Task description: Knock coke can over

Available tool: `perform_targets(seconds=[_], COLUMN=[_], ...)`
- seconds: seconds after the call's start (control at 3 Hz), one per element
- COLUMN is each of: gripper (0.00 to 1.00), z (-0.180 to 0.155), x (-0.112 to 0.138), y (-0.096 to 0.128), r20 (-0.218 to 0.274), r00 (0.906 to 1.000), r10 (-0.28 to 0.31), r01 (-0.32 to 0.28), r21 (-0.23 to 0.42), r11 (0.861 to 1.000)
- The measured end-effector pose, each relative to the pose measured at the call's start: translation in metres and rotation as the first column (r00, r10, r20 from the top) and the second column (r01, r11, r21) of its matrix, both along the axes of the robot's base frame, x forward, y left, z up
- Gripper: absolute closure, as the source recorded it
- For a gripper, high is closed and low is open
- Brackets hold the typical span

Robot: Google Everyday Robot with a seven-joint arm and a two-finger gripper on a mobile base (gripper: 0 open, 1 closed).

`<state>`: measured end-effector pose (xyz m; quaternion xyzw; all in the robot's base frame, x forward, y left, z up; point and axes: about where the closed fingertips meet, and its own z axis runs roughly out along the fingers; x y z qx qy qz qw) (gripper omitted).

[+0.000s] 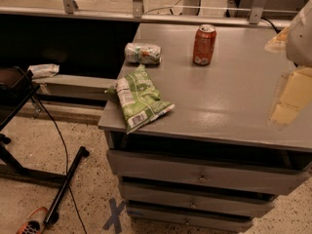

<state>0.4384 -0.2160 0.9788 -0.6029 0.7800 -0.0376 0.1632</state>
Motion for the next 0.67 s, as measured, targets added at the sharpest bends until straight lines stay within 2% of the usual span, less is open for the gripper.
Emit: perform_targets(seconds=[0.33, 0.67], gripper=[0.0, 0.0], z=[0.0, 0.003], x=[0.0, 0.031], y=[0.0, -0.001], r20=[0.0, 0.055], r00=[1.0, 0.9984], r10=[0.0, 0.011], r01=[0.0, -0.012], r21=[0.0, 0.013], r11=[1.0, 1.0])
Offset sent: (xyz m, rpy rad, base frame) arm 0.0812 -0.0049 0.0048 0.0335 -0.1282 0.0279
